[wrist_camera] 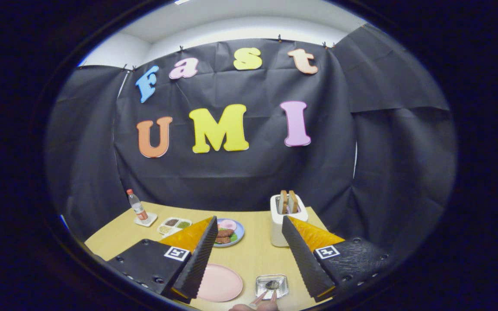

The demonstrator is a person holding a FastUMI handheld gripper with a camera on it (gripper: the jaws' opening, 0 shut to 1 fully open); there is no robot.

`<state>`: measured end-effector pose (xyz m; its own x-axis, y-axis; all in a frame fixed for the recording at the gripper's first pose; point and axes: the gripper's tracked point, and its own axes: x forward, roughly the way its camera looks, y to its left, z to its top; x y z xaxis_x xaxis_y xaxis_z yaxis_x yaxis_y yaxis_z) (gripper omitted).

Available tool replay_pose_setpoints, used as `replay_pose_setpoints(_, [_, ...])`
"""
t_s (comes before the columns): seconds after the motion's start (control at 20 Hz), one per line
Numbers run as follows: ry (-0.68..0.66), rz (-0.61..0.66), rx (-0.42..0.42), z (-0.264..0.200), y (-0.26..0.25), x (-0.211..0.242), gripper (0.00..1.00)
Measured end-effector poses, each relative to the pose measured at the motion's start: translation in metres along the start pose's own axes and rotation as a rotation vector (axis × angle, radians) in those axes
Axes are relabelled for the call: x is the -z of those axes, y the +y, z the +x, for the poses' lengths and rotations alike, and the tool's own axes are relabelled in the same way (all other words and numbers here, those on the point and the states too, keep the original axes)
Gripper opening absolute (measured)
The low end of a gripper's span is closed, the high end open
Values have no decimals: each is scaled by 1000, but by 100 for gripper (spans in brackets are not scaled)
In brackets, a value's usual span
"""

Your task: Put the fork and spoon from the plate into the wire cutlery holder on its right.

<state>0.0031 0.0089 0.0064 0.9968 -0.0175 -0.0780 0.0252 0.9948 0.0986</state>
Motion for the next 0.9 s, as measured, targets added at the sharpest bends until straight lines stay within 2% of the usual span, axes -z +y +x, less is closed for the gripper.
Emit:
replay_pose_setpoints(0.35, [-22,17,-19,-21,22,-11,90])
replay_pose_setpoints(0.55, [-58,28,15,-25,17,-19,90])
replay_pose_setpoints(0.9, [-78,10,11,-36,31,-23,90])
